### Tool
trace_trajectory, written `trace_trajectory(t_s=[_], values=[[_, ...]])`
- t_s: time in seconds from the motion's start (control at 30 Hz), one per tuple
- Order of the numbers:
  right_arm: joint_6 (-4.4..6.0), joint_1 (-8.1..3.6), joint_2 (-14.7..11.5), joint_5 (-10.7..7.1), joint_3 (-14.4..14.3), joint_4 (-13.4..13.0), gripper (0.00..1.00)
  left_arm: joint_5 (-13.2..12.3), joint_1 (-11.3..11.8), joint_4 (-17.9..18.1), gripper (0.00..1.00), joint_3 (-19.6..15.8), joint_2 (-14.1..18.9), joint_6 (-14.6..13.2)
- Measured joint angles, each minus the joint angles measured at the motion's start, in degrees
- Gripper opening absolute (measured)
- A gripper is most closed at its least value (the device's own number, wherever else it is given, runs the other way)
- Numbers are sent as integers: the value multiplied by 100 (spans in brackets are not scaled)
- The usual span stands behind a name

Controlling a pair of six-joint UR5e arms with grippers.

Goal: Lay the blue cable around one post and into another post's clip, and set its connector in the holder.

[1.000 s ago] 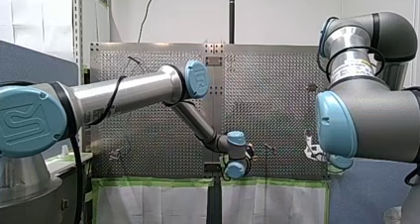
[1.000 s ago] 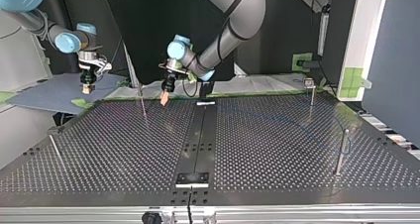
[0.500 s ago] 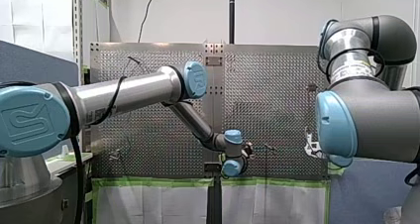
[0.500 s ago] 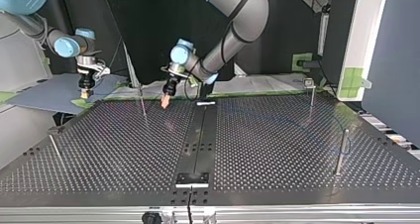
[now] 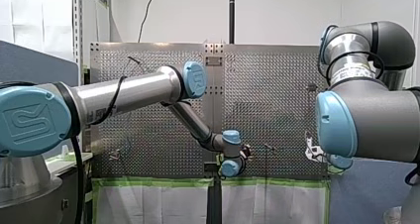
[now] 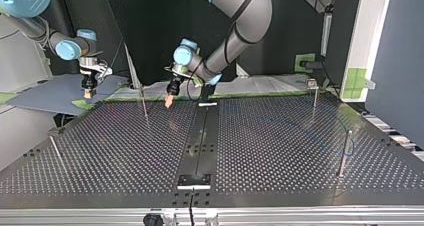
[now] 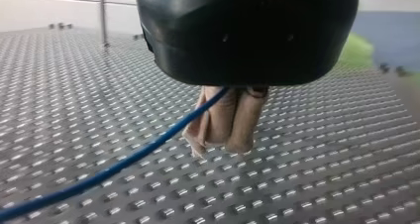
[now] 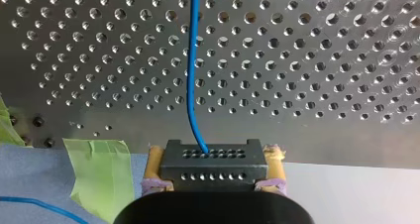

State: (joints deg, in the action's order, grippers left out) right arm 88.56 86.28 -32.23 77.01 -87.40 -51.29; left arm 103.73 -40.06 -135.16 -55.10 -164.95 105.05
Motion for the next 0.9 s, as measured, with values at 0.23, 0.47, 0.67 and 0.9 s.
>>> trace_trajectory(t_s=[0.23,0.47,0.67,0.9], values=[[-3,33,18,5,-1,37,0,-269,-20,-397,88,-92,9,-411],[11,47,43,-7,1,40,0,-252,-27,-792,98,-99,131,-809],[24,50,59,-9,0,39,0,-227,-59,-1140,98,-306,402,-1024],[51,52,68,-9,0,27,0,-228,-92,-1241,98,-708,633,-1097]])
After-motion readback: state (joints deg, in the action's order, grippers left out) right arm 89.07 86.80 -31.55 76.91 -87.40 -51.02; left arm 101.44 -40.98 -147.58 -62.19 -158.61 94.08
